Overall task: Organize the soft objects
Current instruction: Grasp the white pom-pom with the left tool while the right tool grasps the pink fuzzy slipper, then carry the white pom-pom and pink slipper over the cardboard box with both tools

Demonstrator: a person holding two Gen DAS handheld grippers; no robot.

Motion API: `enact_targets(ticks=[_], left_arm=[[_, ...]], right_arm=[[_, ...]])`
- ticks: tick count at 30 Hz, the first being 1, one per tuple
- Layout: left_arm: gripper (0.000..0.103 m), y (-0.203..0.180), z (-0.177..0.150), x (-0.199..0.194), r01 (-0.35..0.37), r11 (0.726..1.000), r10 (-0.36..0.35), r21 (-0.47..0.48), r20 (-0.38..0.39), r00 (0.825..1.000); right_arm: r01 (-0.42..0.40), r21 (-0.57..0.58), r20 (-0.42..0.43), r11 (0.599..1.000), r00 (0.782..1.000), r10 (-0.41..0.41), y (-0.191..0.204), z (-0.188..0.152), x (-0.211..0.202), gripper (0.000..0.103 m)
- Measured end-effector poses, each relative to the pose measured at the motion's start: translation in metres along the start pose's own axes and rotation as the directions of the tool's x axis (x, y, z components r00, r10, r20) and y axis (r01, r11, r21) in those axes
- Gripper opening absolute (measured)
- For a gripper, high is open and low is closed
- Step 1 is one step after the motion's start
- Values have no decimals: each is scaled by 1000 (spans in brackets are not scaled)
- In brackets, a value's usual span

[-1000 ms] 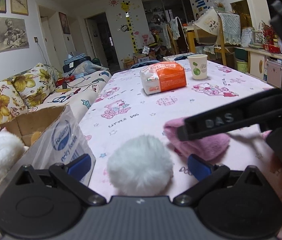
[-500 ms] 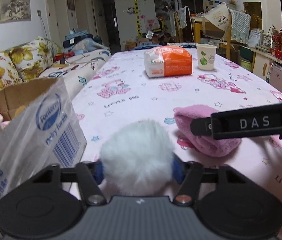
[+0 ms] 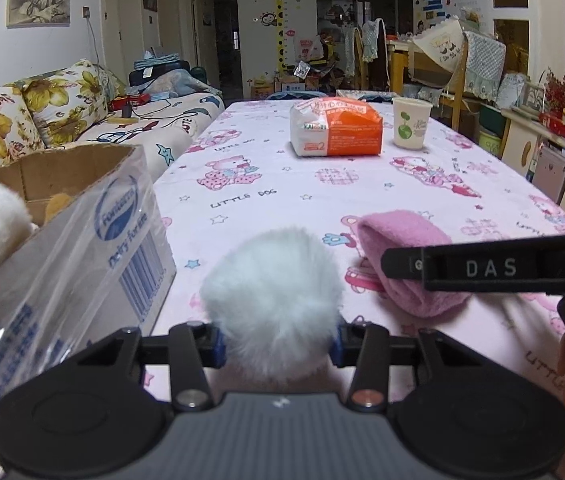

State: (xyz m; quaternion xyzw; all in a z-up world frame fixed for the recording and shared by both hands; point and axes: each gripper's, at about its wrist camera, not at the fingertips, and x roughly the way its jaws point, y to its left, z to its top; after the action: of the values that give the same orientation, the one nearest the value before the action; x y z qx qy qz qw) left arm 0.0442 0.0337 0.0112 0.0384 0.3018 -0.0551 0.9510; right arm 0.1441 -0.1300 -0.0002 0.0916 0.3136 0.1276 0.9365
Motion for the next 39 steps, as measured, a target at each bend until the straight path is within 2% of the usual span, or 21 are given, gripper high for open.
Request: enact_targets(ticks=[17, 26, 33, 39], left_arm=[[44, 0, -10, -48, 82, 995, -79, -49, 66, 995], [44, -11, -19, -73, 134, 990, -130, -47, 88, 988], [44, -13, -22, -93, 163, 986, -157, -47, 109, 982], [44, -11, -22, -108, 156, 987, -150, -34, 122, 981]], right_arm=[[124, 71, 10, 990, 992, -125, -16, -26, -45, 74], [182, 110, 13, 977, 983, -184, -19, -40, -77, 70], [196, 123, 51, 973, 978, -203, -15, -48, -103, 69], [192, 125, 64, 973, 978, -201, -9, -54, -113, 68]])
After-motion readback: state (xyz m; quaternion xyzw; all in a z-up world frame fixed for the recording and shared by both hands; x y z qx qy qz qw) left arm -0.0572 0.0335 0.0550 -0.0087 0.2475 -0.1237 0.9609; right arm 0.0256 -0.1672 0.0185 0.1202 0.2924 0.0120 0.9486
